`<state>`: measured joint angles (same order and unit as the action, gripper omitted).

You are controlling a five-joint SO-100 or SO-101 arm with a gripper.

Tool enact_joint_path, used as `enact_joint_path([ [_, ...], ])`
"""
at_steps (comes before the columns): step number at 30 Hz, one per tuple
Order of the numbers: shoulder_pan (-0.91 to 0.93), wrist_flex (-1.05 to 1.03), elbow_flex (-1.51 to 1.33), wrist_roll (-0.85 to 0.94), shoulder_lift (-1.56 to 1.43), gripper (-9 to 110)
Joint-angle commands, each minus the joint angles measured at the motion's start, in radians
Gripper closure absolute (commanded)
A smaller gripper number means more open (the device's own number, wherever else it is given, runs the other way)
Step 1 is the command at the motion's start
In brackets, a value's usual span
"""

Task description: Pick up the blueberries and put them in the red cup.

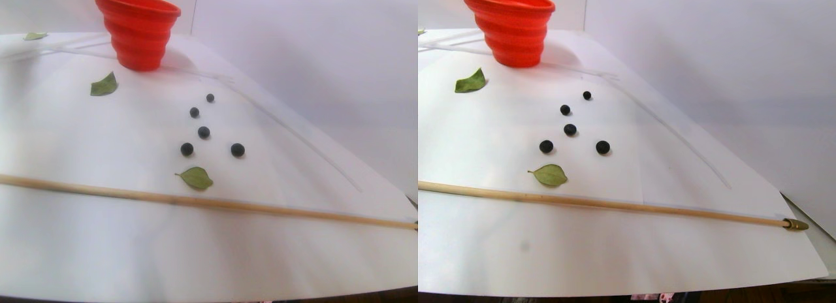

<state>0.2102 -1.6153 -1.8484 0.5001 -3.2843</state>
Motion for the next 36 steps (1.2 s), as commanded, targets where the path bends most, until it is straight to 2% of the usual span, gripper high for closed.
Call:
enact_joint_path([
  [1,0.028,-0.009,0.031,0.112,0.014,89],
  [12,0.123,0.049,-0.14,0.367,0.023,88],
  [36,0.229,0.318,-0.413,0.572,0.179,88],
])
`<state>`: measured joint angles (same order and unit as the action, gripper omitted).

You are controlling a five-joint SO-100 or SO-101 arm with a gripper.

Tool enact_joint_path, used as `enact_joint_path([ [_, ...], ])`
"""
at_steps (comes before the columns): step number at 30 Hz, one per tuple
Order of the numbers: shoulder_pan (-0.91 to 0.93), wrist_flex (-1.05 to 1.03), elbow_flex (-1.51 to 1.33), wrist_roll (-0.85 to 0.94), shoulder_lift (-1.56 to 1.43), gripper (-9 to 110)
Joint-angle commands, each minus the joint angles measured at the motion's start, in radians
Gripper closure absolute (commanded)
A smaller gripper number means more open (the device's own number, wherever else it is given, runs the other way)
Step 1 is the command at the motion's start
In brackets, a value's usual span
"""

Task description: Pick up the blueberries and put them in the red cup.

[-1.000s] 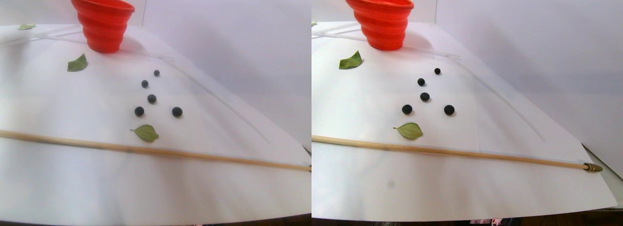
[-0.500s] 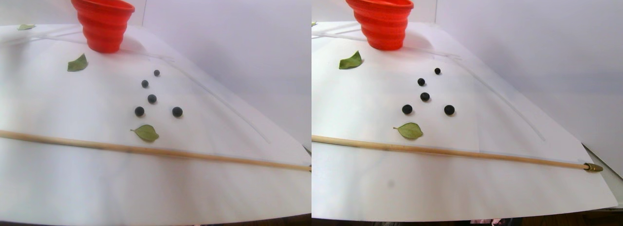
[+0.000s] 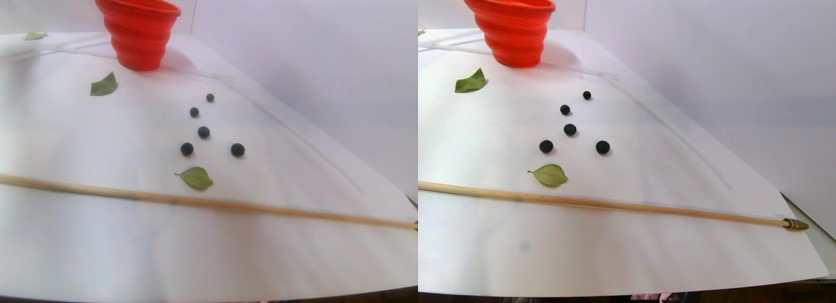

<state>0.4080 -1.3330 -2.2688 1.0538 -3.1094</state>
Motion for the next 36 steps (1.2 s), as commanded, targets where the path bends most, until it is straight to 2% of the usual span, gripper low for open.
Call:
enact_joint_path([
  [1,0.035,0.043,0.003,0.026,0.015,88],
  [18,0.06,0.293,-0.164,0.106,0.175,88],
  [36,-0.035,0.506,-0.259,0.16,0.284,87],
])
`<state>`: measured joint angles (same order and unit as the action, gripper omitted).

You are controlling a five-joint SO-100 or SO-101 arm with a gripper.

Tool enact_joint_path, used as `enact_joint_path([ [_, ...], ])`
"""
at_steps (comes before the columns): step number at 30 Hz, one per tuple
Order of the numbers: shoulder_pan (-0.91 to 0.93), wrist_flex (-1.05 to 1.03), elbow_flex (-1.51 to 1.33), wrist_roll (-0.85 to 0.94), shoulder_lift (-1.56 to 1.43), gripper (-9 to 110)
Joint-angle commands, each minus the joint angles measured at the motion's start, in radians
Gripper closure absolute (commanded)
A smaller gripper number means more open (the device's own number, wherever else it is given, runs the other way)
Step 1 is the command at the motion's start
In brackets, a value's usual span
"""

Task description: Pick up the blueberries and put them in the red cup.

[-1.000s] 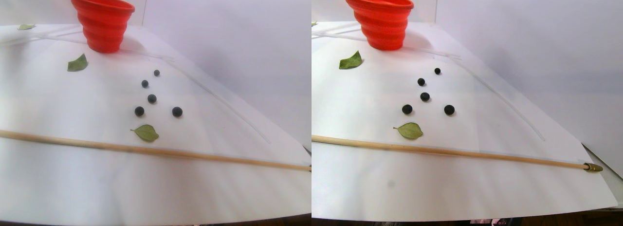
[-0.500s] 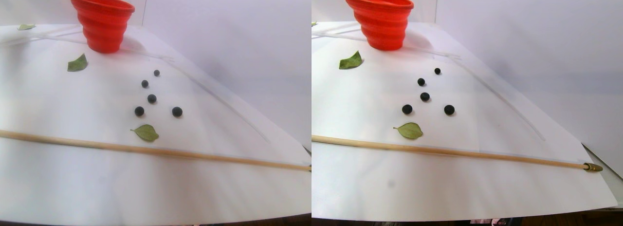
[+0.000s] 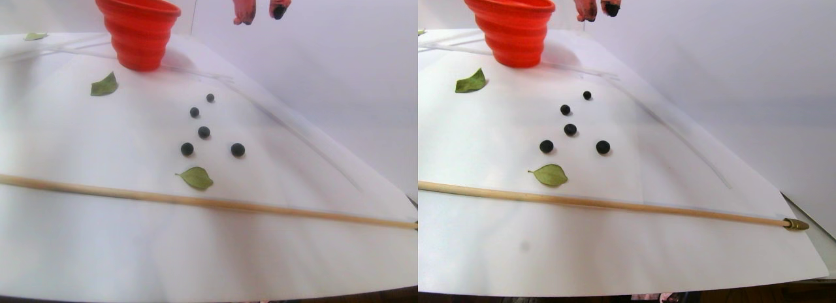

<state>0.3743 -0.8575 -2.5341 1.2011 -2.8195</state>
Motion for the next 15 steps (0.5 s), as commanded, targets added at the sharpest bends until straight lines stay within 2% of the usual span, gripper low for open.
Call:
enact_joint_path([
  [1,-0.006,0.043,-0.002,0.02,-0.003,87],
  [15,-0.055,0.216,-0.017,0.06,0.133,87],
])
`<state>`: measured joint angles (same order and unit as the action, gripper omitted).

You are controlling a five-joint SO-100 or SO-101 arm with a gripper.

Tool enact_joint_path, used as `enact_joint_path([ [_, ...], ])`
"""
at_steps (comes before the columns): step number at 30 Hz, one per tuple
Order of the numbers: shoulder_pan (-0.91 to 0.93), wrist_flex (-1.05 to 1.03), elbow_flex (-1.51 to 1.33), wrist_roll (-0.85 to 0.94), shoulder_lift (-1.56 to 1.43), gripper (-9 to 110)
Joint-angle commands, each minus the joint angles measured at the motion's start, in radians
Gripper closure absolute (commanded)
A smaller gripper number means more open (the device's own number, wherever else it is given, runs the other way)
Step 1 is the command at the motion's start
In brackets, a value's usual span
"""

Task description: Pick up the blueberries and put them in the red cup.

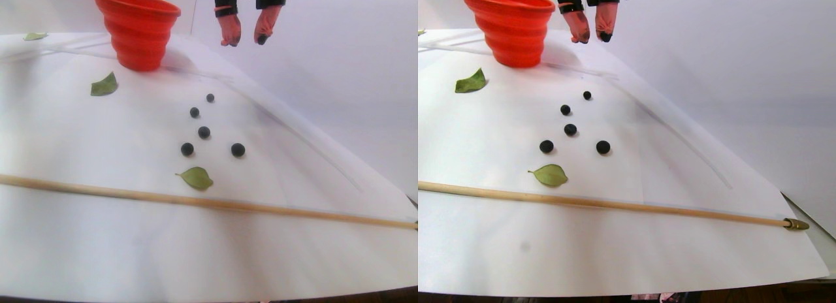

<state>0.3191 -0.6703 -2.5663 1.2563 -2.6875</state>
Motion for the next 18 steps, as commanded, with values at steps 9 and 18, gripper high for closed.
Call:
enact_joint_path([
  [9,-0.02,0.12,0.002,0.021,0.061,87],
  [18,-0.048,0.232,-0.018,0.028,0.124,86],
])
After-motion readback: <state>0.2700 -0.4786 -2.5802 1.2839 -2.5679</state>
